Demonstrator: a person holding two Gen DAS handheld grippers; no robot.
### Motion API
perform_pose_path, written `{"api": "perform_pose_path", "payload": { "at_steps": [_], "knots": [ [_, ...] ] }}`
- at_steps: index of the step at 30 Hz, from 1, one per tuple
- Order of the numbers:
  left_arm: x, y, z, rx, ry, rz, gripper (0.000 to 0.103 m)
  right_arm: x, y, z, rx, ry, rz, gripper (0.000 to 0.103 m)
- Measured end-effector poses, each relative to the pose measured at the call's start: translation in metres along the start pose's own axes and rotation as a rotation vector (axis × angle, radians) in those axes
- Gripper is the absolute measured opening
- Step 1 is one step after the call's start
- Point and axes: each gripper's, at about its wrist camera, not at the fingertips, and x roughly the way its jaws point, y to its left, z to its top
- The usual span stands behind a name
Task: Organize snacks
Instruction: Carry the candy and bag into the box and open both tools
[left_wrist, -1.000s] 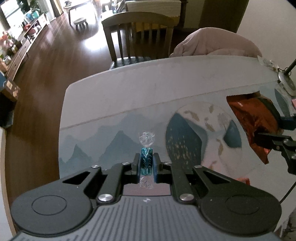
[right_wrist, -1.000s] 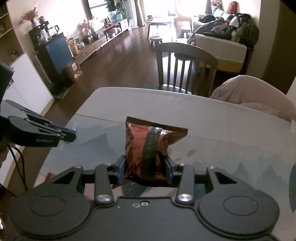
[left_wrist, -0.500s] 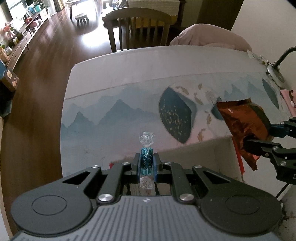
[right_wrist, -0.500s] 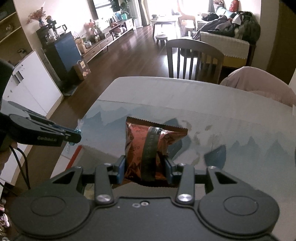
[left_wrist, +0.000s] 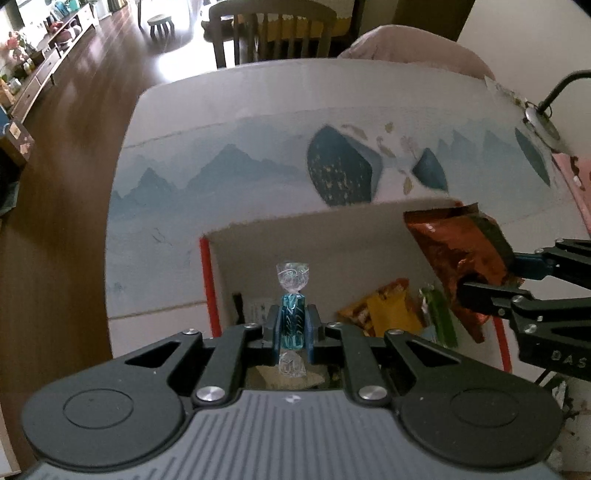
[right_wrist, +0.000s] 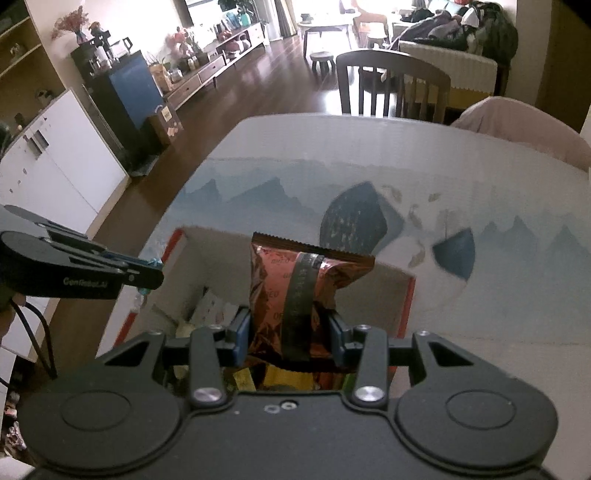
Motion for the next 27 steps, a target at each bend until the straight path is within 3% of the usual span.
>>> {"api": "perform_pose_path", "payload": {
  "at_steps": [9,27],
  "knots": [
    [0.029,-0.013,-0.034,-0.012,0.044,-0.036,0.012,0.017,0.006,-0.036,0.021,0.059,0.022,0.041],
    [0.075,-0.035,-0.064,0.015,0.089,0.003,0.012,0.036,0.003,-0.073,0.045,0.112,-0.017,0.041]
  ]
}}
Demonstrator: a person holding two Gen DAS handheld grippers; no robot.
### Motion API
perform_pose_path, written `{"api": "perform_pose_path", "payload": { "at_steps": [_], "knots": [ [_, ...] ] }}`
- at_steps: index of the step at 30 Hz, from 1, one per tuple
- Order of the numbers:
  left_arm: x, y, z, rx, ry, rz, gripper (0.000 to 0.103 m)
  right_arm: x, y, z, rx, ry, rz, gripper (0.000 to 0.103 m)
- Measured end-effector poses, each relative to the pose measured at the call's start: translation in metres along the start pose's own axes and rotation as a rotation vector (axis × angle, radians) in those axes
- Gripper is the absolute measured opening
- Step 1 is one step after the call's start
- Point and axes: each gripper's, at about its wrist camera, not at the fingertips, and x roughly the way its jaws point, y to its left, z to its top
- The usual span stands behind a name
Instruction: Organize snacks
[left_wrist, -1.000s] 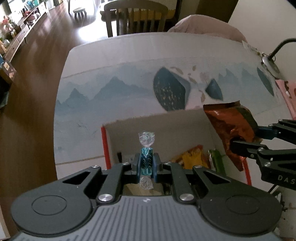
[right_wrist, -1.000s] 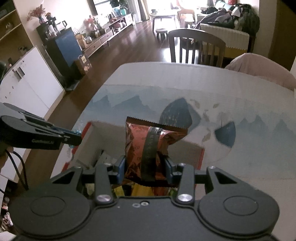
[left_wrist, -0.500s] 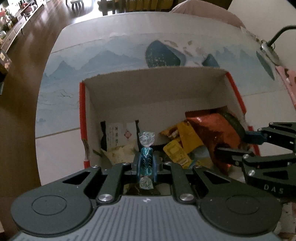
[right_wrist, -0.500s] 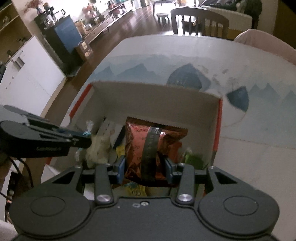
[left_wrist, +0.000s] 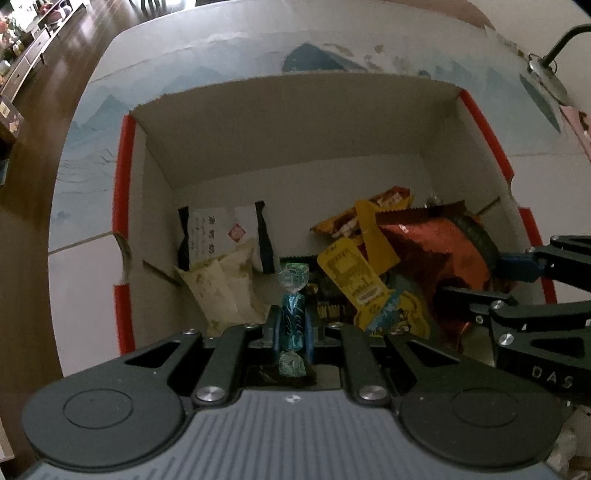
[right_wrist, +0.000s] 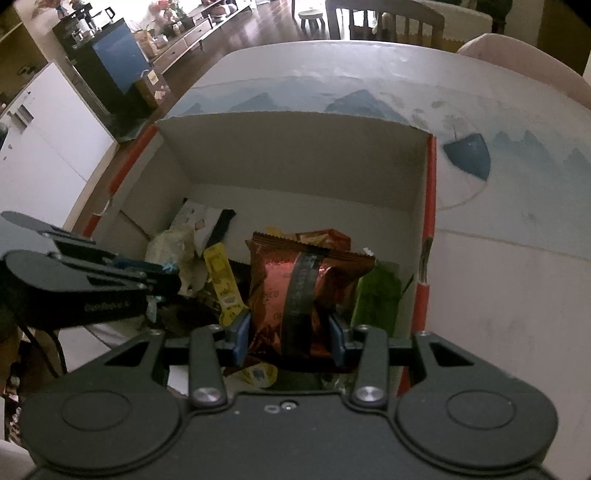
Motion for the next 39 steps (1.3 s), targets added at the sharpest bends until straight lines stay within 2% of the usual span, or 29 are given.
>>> {"api": "perform_pose_path", "payload": {
  "at_steps": [15,20,23,26,32,37,39],
  "knots": [
    [0.012,-0.01,-0.012,0.014,-0.018,0.026,0.012,-0.001,0.007,-0.013,-0.019,-0.009,-0.013,0.044],
    [0.008,-0.011,-0.017,0.003,-0.032,0.021,0.013,-0.008,0.008,-0.016,-0.012,-0.037,-0.012,0.052],
    [0.003,-0.009,-0.02,-0.003,-0.044,0.021,0.018,-0.014,0.008,-0.017,-0.009,-0.062,-0.009,0.06],
    [-0.004,-0.008,-0.023,-0.007,-0.067,0.019,0.026,-0.022,0.009,-0.018,-0.004,-0.082,-0.005,0.061],
    [-0.023,-0.005,-0.029,-0.005,-0.107,0.002,0.027,-0.039,0.014,-0.022,0.002,-0.133,0.007,0.063],
    [-0.042,-0.005,-0.034,0.005,-0.155,-0.005,0.027,-0.055,0.018,-0.026,0.012,-0.194,0.012,0.076],
    [-0.049,-0.004,-0.036,0.008,-0.174,-0.007,0.033,-0.062,0.02,-0.028,0.017,-0.215,0.014,0.078]
  ]
}}
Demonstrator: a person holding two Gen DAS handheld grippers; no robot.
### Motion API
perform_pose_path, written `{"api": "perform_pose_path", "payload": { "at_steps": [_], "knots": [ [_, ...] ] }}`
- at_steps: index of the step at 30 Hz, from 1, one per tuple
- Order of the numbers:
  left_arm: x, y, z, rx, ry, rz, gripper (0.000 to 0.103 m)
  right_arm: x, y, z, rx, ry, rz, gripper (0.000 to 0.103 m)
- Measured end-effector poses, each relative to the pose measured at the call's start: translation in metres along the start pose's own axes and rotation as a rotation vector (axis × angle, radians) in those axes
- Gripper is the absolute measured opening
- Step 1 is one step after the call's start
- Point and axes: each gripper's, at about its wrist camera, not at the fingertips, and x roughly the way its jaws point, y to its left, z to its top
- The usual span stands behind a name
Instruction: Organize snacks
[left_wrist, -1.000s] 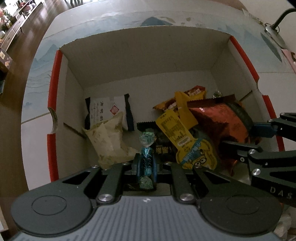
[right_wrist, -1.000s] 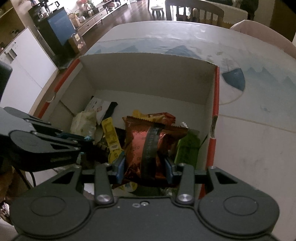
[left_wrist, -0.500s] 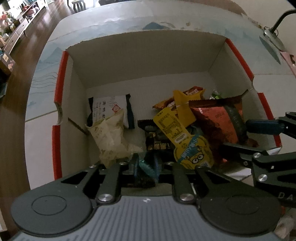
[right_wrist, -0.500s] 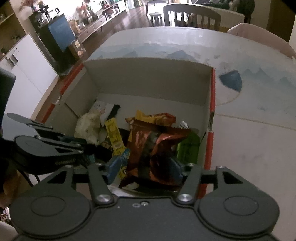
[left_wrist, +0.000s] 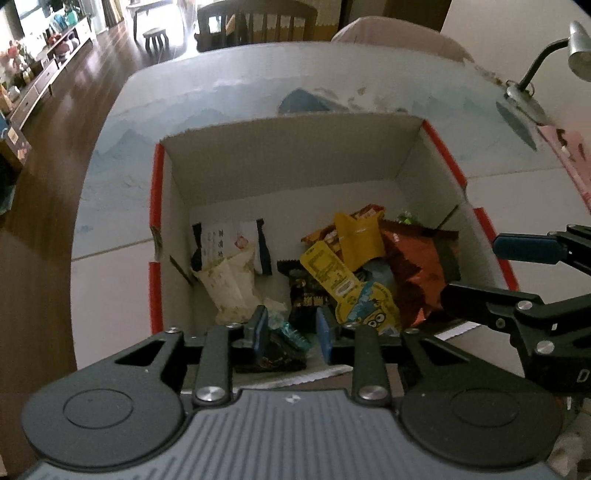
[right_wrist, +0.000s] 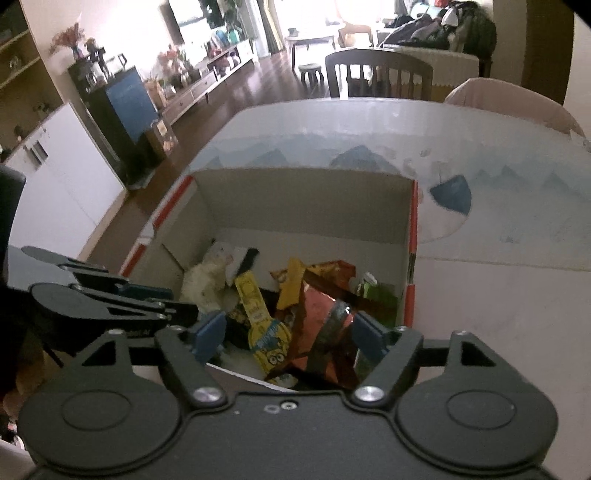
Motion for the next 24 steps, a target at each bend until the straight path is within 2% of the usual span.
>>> {"api": "perform_pose_path", "payload": {
  "at_steps": [1,3,4,8,12,16,18,21,24],
  "knots": [
    [-0.004,0.001,-0.001,0.001,-0.012,-0.002,0.037,-0.002,0.002,0.0,0.0,-0.009,0.0,0.079],
    [-0.014,0.002,-0.002,0.001,-0.038,0.001,0.061,-0.009,0.006,-0.001,-0.005,-0.035,0.001,0.082],
    [-0.018,0.003,-0.003,0.001,-0.052,0.003,0.064,-0.011,0.009,-0.001,-0.006,-0.049,-0.001,0.082],
    [-0.034,0.004,-0.006,0.011,-0.094,-0.008,0.066,-0.022,0.017,-0.003,0.01,-0.098,0.002,0.085],
    [-0.047,0.007,-0.007,0.014,-0.129,-0.019,0.068,-0.032,0.023,-0.003,0.018,-0.139,-0.002,0.094],
    [-0.055,0.007,-0.007,0.024,-0.148,-0.023,0.069,-0.039,0.023,-0.001,0.017,-0.156,-0.015,0.097],
    [-0.059,0.007,-0.008,0.026,-0.162,-0.021,0.075,-0.044,0.023,-0.002,0.021,-0.171,-0.02,0.103],
    [-0.064,0.005,-0.008,0.032,-0.186,-0.011,0.083,-0.051,0.022,-0.003,0.023,-0.2,-0.026,0.103],
    [-0.069,0.004,-0.008,0.02,-0.207,-0.014,0.084,-0.058,0.02,-0.004,0.026,-0.221,-0.025,0.103]
  ]
}}
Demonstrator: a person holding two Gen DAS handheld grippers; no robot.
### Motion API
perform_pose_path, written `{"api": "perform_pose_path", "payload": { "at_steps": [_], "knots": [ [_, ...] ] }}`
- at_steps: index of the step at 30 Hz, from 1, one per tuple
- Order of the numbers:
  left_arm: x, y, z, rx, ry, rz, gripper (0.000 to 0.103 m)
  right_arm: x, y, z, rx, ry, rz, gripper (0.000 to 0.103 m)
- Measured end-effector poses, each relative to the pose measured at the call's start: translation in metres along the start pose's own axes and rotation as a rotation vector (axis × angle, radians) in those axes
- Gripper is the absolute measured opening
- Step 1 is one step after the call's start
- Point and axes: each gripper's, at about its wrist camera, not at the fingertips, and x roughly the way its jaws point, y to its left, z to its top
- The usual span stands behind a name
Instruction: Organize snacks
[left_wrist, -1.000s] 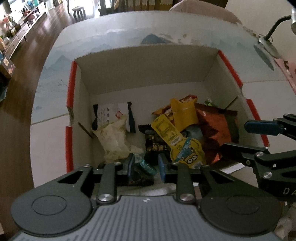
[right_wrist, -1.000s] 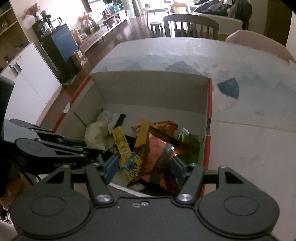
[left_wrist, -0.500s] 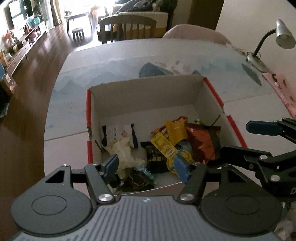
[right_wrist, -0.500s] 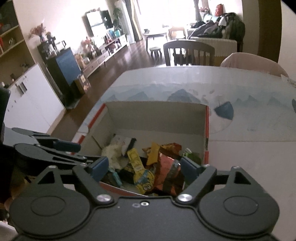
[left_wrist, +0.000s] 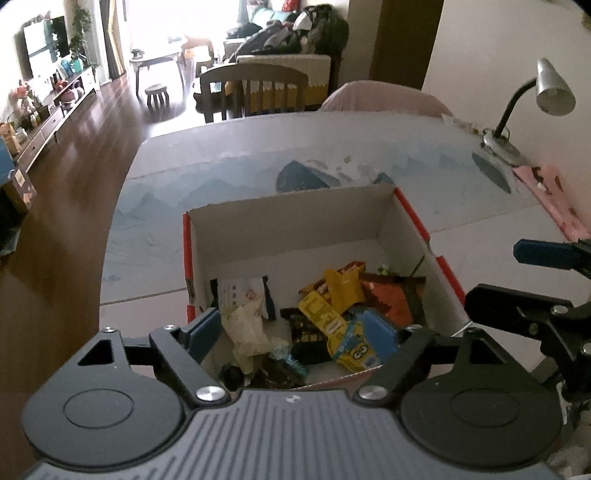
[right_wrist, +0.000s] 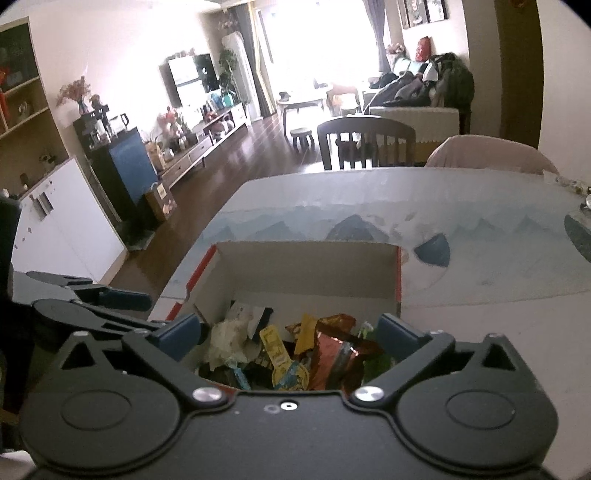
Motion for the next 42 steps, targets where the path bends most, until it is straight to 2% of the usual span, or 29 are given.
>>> {"api": "perform_pose_path", "payload": {
  "at_steps": [5,8,12,18,29,42],
  "knots": [
    [-0.009,-0.006,0.001,-0.021,-0.037,0.019,0.09,-0.005,-0.006,0.001,-0.019,-0.024,0.005,0.103],
    [-0.012,-0.009,0.0,-0.045,-0.048,0.024,0.103,-0.009,-0.01,0.002,-0.034,-0.045,0.017,0.103],
    [-0.018,-0.012,0.0,-0.079,-0.063,0.039,0.103,-0.013,-0.016,0.002,-0.047,-0.069,0.047,0.103],
    [-0.024,-0.019,-0.004,-0.119,-0.059,0.05,0.103,-0.009,-0.022,0.0,-0.044,-0.051,0.067,0.103],
    [-0.03,-0.038,-0.011,-0.129,-0.048,0.092,0.103,-0.016,-0.037,-0.008,0.001,-0.017,0.069,0.103],
    [-0.032,-0.05,-0.015,-0.127,-0.049,0.091,0.103,-0.026,-0.041,-0.012,0.0,-0.042,0.047,0.103]
  ]
}}
